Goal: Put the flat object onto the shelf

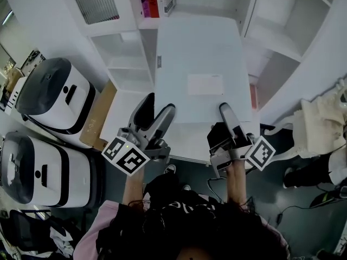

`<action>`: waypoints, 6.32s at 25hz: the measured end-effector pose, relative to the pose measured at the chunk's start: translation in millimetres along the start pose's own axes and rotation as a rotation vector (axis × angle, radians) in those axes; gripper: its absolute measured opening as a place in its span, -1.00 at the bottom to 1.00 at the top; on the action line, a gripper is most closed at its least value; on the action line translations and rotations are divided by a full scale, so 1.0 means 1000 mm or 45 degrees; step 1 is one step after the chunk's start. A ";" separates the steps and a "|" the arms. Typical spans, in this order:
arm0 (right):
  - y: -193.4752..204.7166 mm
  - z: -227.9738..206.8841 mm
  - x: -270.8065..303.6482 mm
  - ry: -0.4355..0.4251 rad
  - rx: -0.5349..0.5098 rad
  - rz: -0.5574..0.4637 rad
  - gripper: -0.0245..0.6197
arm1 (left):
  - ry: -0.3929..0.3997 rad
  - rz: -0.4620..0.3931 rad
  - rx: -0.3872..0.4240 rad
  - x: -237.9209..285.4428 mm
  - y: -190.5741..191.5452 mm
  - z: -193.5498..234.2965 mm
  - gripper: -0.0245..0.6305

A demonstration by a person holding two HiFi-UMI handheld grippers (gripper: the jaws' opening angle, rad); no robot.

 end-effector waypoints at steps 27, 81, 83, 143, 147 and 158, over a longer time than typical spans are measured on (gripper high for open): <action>-0.064 0.007 0.124 0.182 0.070 -0.253 0.00 | 0.189 0.042 0.012 0.127 -0.067 0.107 0.17; -0.127 -0.016 0.194 0.179 -0.075 -0.322 0.05 | 0.106 0.277 0.621 0.215 -0.039 0.139 0.18; -0.123 -0.012 0.186 0.188 -0.178 -0.321 0.05 | 0.108 0.275 0.614 0.215 -0.038 0.137 0.18; 0.148 -0.011 -0.095 0.229 -0.904 0.314 -0.66 | -0.099 0.446 0.025 -0.150 0.084 -0.050 0.10; 0.180 -0.001 -0.093 0.240 -0.898 0.284 -0.67 | -0.065 0.456 0.019 -0.180 0.071 -0.051 0.07; 0.332 0.033 -0.117 0.359 -0.886 0.247 -0.68 | -0.043 0.491 -0.029 -0.338 0.023 -0.049 -0.34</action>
Point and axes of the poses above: the fingertips, and each gripper's own axes: x forward along the fingers, z to its left, y out of its underside, the point moved 7 cm from there along -x, backward along the fingers, and after that the axes turned 10 degrees about y, right-handed, at the moved point
